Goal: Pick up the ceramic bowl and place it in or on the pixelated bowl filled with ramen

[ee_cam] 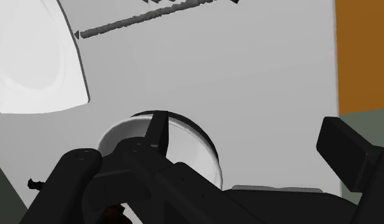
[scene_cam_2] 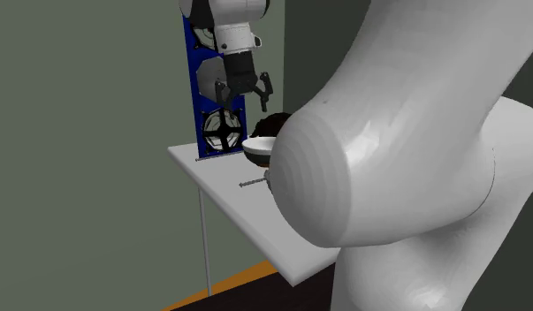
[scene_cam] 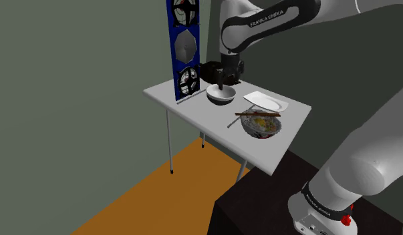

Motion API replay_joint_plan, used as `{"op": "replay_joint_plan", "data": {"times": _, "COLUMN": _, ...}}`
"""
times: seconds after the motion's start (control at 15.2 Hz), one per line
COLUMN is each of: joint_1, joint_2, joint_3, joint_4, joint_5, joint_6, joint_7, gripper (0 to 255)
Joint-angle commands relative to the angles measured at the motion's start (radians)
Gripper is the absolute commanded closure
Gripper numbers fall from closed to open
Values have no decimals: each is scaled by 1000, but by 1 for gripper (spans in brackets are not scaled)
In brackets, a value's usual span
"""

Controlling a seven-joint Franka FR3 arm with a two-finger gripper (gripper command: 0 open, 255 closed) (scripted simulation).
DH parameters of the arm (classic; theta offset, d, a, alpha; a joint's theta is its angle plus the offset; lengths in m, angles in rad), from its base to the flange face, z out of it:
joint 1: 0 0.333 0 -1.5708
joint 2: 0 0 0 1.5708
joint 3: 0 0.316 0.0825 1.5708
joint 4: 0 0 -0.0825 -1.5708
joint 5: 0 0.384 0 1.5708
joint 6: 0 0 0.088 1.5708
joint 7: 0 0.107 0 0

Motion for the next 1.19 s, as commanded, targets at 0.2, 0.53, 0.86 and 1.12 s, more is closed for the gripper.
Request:
{"op": "replay_joint_plan", "data": {"times": 0.2, "joint_1": -5, "joint_2": 202, "joint_3": -3, "joint_4": 136, "joint_5": -44, "joint_6": 49, "joint_7": 29, "gripper": 0}}
{"op": "replay_joint_plan", "data": {"times": 0.53, "joint_1": -3, "joint_2": 403, "joint_3": -12, "joint_4": 305, "joint_5": -82, "joint_6": 64, "joint_7": 50, "gripper": 0}}
{"op": "replay_joint_plan", "data": {"times": 0.86, "joint_1": 3, "joint_2": 594, "joint_3": -26, "joint_4": 496, "joint_5": -106, "joint_6": 50, "joint_7": 57, "gripper": 0}}
{"op": "replay_joint_plan", "data": {"times": 1.12, "joint_1": -3, "joint_2": 617, "joint_3": -31, "joint_4": 478, "joint_5": -112, "joint_6": 92, "joint_7": 61, "gripper": 0}}
